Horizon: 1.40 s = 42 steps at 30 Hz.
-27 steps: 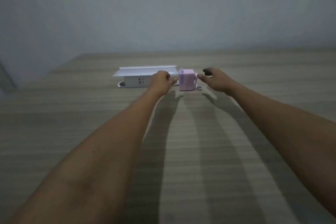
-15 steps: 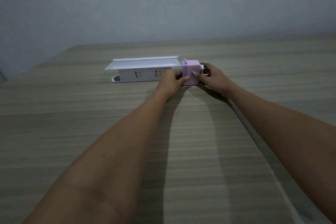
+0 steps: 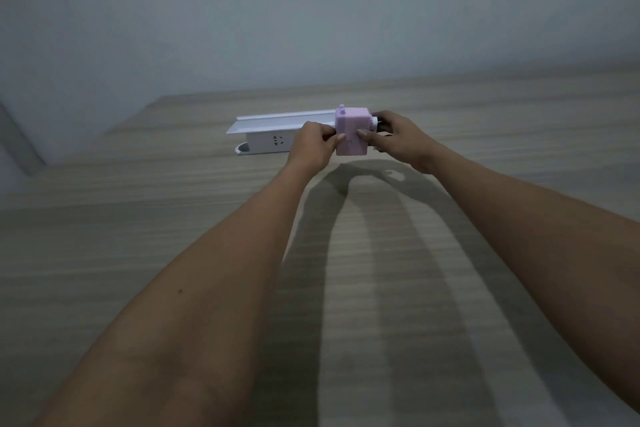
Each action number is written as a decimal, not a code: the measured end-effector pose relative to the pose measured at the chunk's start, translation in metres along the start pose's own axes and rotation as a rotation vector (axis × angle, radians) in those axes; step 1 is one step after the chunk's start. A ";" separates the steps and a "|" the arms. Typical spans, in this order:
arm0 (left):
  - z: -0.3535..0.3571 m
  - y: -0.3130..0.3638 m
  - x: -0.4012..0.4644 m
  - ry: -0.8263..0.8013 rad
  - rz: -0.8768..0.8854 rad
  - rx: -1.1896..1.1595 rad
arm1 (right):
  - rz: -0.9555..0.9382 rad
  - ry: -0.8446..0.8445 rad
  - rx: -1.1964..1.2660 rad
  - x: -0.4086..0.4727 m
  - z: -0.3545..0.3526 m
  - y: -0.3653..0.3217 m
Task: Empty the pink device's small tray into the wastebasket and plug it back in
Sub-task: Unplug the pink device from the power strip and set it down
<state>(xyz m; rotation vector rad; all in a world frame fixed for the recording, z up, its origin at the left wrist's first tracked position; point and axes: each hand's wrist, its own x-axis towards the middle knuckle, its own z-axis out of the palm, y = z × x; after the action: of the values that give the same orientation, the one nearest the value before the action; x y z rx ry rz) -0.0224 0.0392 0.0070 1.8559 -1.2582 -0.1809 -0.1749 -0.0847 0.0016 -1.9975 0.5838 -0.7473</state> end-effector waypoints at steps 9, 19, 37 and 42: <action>-0.048 0.008 -0.078 -0.002 0.008 -0.124 | -0.038 -0.036 0.036 -0.076 0.018 -0.054; -0.052 -0.001 -0.165 -0.015 -0.036 -0.172 | -0.029 -0.079 0.084 -0.143 0.049 -0.051; -0.045 -0.021 -0.181 -0.262 -0.119 -0.336 | 0.056 -0.159 0.147 -0.162 0.059 -0.033; -0.046 -0.026 -0.177 -0.266 -0.111 -0.351 | 0.056 -0.171 0.062 -0.159 0.054 -0.031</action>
<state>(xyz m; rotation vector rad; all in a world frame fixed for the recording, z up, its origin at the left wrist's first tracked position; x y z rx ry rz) -0.0649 0.2128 -0.0408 1.6306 -1.2081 -0.6846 -0.2465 0.0657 -0.0374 -1.9563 0.5068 -0.5474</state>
